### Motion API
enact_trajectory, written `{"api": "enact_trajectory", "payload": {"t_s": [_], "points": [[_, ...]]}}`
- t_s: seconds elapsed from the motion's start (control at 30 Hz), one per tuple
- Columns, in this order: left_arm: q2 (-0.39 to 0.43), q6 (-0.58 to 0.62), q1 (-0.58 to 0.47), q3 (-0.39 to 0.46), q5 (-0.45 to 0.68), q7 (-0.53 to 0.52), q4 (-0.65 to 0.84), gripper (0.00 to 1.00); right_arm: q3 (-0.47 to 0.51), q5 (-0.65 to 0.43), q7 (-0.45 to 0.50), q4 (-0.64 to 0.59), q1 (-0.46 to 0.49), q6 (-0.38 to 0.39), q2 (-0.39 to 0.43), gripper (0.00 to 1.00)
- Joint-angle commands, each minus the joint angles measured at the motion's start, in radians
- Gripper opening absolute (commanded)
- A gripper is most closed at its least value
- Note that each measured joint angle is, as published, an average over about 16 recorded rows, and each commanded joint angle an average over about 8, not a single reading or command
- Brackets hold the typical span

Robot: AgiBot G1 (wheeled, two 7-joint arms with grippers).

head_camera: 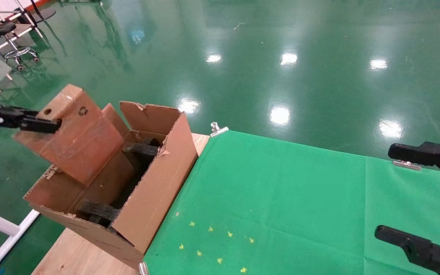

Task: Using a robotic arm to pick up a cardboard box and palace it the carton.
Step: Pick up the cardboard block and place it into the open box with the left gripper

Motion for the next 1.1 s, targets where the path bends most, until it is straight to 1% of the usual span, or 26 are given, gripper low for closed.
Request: {"api": "enact_trajectory", "payload": {"t_s": [0.03, 0.23, 0.6, 1.1], "points": [[0.004, -0.03, 0.019, 0.0, -0.003, 0.03, 0.049, 0.0, 0.0, 0.0, 0.0, 0.0, 0.0, 0.0, 0.0, 1.0], [0.026, -0.105, 0.058, -0.003, -0.01, 0.089, 0.147, 0.0, 0.0, 0.0, 0.0, 0.0, 0.0, 0.0, 0.0, 1.0], [0.057, -0.212, 0.121, -0.023, -0.042, 0.145, 0.292, 0.0, 0.0, 0.0, 0.0, 0.0, 0.0, 0.0, 0.0, 1.0], [0.102, -0.32, 0.229, -0.06, -0.099, 0.183, 0.398, 0.0, 0.0, 0.0, 0.0, 0.0, 0.0, 0.0, 0.0, 1.0]]}}
